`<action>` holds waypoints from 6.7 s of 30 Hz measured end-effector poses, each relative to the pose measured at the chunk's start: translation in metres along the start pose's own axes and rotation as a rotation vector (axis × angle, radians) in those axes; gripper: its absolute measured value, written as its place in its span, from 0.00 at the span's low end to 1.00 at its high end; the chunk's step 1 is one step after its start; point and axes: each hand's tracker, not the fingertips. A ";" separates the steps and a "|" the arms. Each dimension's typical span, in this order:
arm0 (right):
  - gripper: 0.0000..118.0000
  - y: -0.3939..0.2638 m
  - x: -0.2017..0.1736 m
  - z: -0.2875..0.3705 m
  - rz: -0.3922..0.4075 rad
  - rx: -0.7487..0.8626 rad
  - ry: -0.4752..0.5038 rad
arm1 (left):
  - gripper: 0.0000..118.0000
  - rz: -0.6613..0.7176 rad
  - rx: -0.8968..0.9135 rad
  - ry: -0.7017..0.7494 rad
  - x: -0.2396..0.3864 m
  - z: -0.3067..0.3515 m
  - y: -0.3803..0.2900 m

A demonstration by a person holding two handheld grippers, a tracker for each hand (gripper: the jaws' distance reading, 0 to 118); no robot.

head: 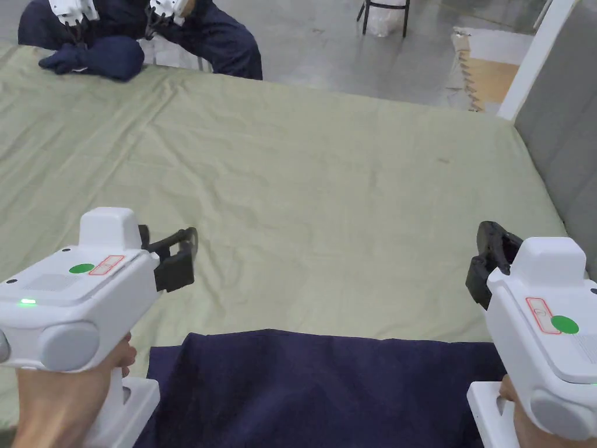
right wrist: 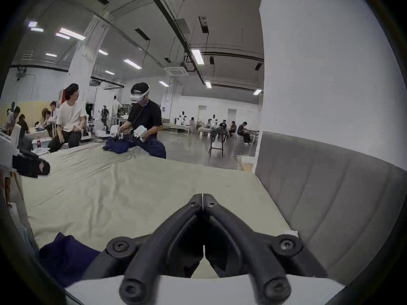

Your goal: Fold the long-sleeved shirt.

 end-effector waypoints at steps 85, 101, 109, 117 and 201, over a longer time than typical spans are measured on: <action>0.00 -0.028 0.031 0.017 -0.107 -0.040 -0.022 | 0.86 0.349 -0.599 -0.604 0.051 -0.121 -0.026; 0.00 -0.047 0.038 0.026 -0.120 -0.102 -0.035 | 0.04 0.348 -0.908 -0.721 0.148 -0.154 -0.156; 0.00 -0.053 0.043 0.032 -0.116 -0.135 -0.039 | 0.04 0.306 -0.915 -0.780 0.176 -0.141 -0.163; 0.00 -0.045 0.025 0.016 -0.151 -0.187 0.100 | 0.33 0.311 -0.713 -0.857 0.125 -0.094 -0.094; 0.00 0.057 -0.041 -0.038 -0.008 0.063 0.107 | 0.03 -0.080 0.312 0.027 0.034 -0.030 0.066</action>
